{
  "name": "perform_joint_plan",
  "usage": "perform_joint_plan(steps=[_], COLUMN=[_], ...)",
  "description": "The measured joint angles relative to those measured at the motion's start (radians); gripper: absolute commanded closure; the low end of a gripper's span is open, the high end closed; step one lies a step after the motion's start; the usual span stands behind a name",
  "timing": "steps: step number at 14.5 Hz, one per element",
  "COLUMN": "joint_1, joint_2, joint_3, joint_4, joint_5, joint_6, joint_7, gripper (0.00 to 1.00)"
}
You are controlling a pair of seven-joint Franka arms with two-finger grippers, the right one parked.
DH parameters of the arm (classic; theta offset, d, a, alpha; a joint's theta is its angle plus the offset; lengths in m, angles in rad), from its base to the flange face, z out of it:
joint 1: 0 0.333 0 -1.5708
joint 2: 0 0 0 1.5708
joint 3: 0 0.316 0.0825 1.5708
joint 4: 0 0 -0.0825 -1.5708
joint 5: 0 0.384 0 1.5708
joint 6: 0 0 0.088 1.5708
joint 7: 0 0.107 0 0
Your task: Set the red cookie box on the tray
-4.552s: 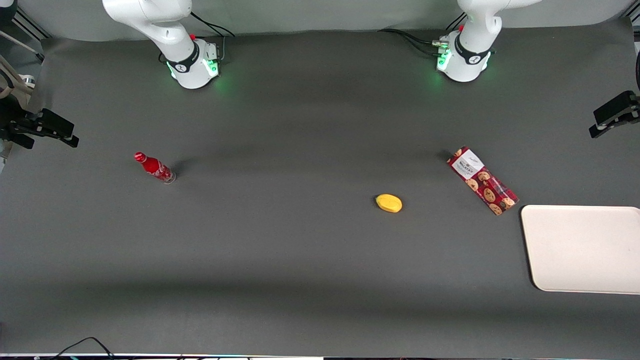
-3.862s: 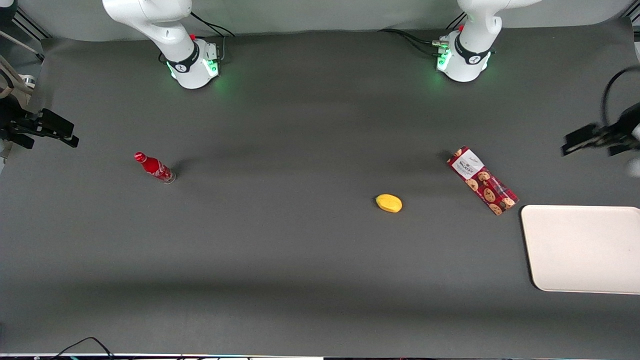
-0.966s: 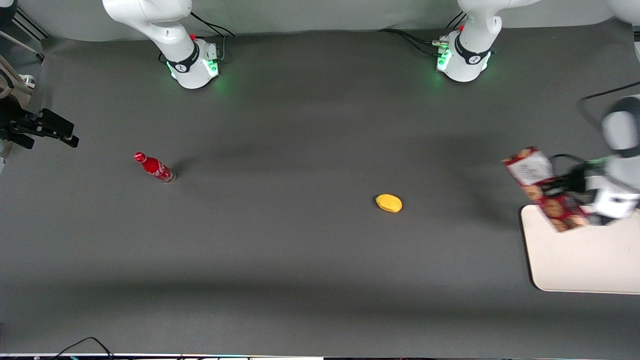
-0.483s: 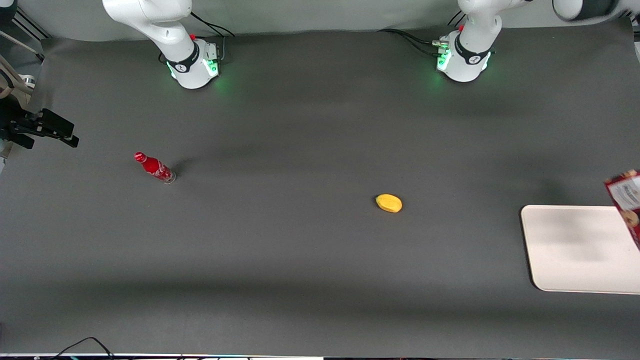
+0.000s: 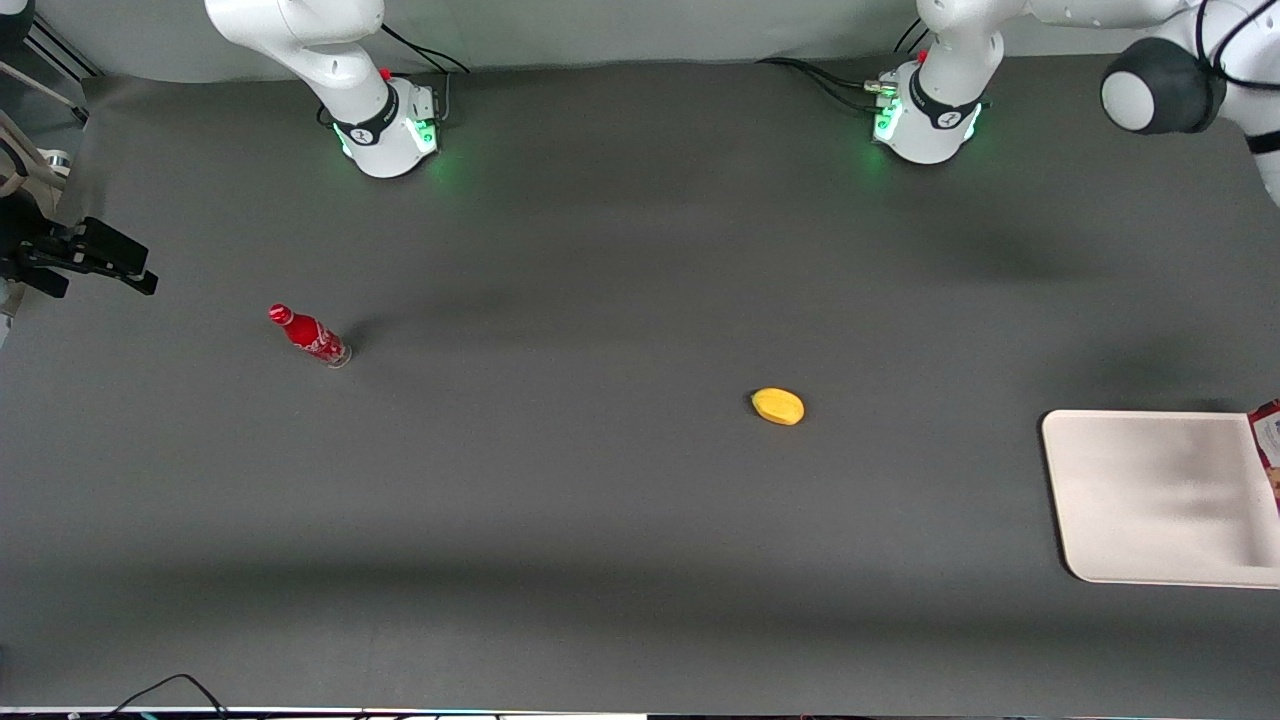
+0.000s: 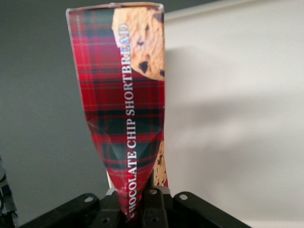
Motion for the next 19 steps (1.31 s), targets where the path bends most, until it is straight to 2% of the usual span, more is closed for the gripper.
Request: perform_joint_plan(steps=[2, 4, 6, 7, 8, 11, 16, 19], joint_1=[0.023, 0.038, 0.045, 0.046, 0.048, 0.049, 0.050, 0.040], joint_2=[0.030, 0.041, 0.042, 0.042, 0.042, 0.047, 0.038, -0.050], joint_3=[0.000, 0.001, 0.002, 0.002, 0.002, 0.002, 0.001, -0.006], joint_4=[0.012, 0.017, 0.019, 0.020, 0.022, 0.022, 0.046, 0.052], joint_5=[-0.010, -0.079, -0.116, -0.128, -0.144, -0.179, -0.194, -0.196], joint_6=[0.003, 0.001, -0.004, -0.010, -0.016, -0.017, -0.033, -0.186], joint_7=[0.012, 0.021, 0.023, 0.022, 0.022, 0.022, 0.016, -0.055], gripper=[1.00, 1.00, 0.97, 0.41, 0.00, 0.00, 0.00, 0.00])
